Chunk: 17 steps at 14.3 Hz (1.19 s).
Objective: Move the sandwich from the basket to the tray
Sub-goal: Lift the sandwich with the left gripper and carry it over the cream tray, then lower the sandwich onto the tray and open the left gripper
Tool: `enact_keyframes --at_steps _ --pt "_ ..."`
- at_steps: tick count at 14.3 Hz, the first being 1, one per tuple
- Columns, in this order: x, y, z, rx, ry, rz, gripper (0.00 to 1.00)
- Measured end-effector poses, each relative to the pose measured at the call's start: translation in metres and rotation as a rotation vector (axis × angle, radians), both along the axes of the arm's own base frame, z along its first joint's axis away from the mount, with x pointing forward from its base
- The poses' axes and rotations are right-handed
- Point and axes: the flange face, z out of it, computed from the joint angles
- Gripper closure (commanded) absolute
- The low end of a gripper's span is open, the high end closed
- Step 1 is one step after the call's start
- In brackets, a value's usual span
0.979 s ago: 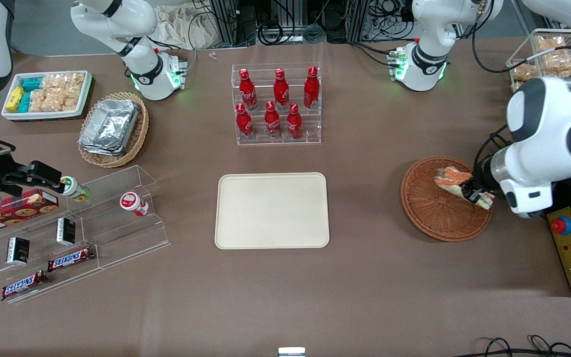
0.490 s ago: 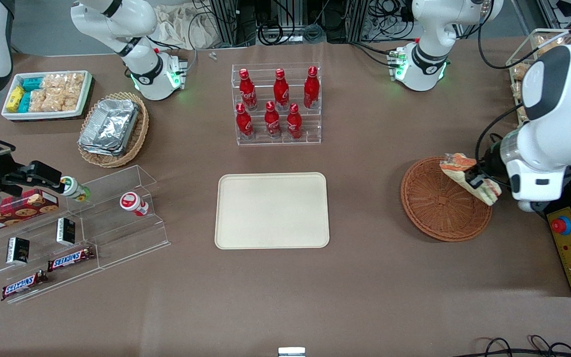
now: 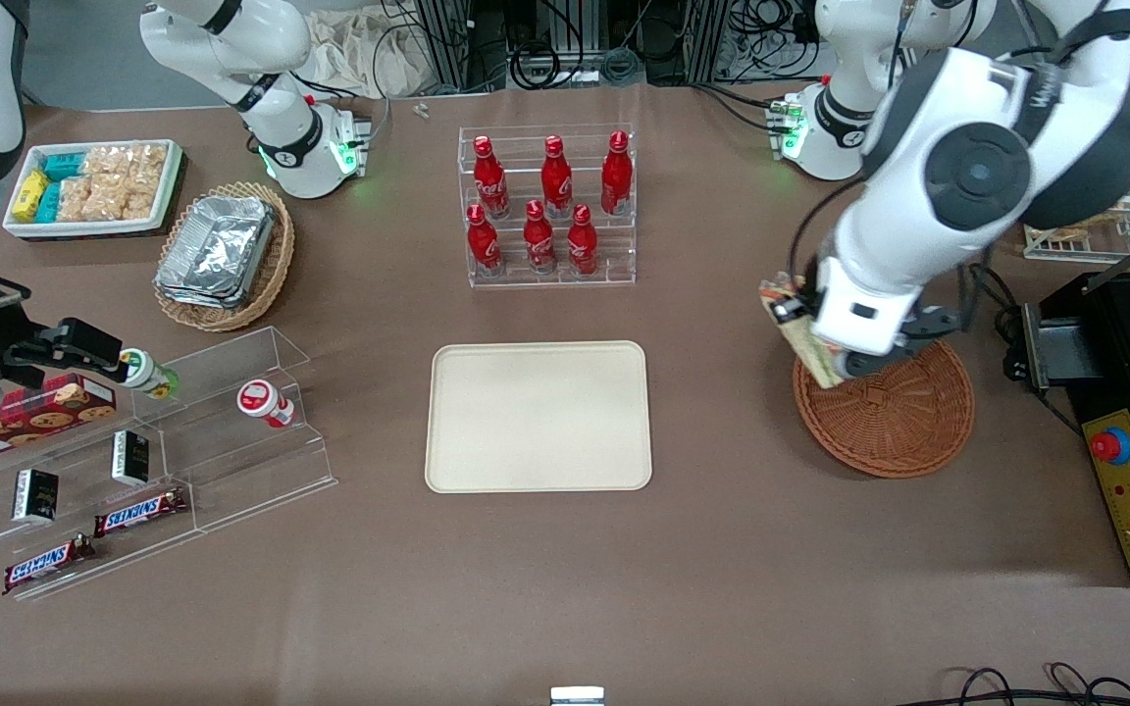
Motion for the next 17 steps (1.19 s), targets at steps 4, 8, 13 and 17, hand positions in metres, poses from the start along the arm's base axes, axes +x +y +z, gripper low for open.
enact_keyframes --at_steps 4,8,13,17 --pt "-0.010 -0.052 -0.010 -0.058 -0.042 -0.098 1.00" --pt "-0.011 -0.107 -0.058 -0.103 -0.051 -0.183 1.00" --pt "-0.006 -0.162 -0.133 -0.140 -0.108 -0.268 1.00" --pt "-0.014 -0.185 -0.186 -0.115 -0.080 -0.335 1.00"
